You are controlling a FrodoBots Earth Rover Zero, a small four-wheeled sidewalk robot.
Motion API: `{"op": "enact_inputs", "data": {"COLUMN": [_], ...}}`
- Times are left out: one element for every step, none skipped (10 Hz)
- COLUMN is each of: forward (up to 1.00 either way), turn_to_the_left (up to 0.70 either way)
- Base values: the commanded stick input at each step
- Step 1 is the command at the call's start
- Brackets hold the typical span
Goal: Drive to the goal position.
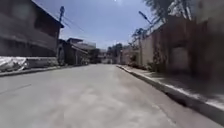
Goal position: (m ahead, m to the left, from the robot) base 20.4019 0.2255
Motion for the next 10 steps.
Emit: {"op": "enact_inputs", "data": {"forward": [1.0,1.0,1.0,1.0,1.0,1.0,1.0,1.0,1.0,1.0], "turn_to_the_left": [0.03,0.03,0.03,0.03,0.03,0.03,0.03,0.03,0.03,0.03]}}
